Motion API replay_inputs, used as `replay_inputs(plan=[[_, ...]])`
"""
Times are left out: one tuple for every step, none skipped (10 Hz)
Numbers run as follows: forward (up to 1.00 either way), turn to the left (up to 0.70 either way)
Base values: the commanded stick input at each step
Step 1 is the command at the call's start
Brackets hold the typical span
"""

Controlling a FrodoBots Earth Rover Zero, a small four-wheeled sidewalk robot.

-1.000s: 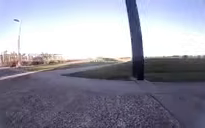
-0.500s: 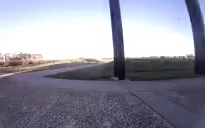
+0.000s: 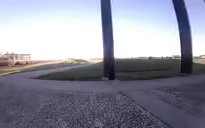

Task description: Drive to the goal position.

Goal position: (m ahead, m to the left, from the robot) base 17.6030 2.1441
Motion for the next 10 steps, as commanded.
replay_inputs(plan=[[0.07,-0.13],[0.07,-0.13],[0.07,-0.13],[0.07,-0.13],[0.07,-0.13],[0.07,-0.13],[0.07,-0.13],[0.16,-0.33],[0.26,-0.52],[0.70,-0.35]])
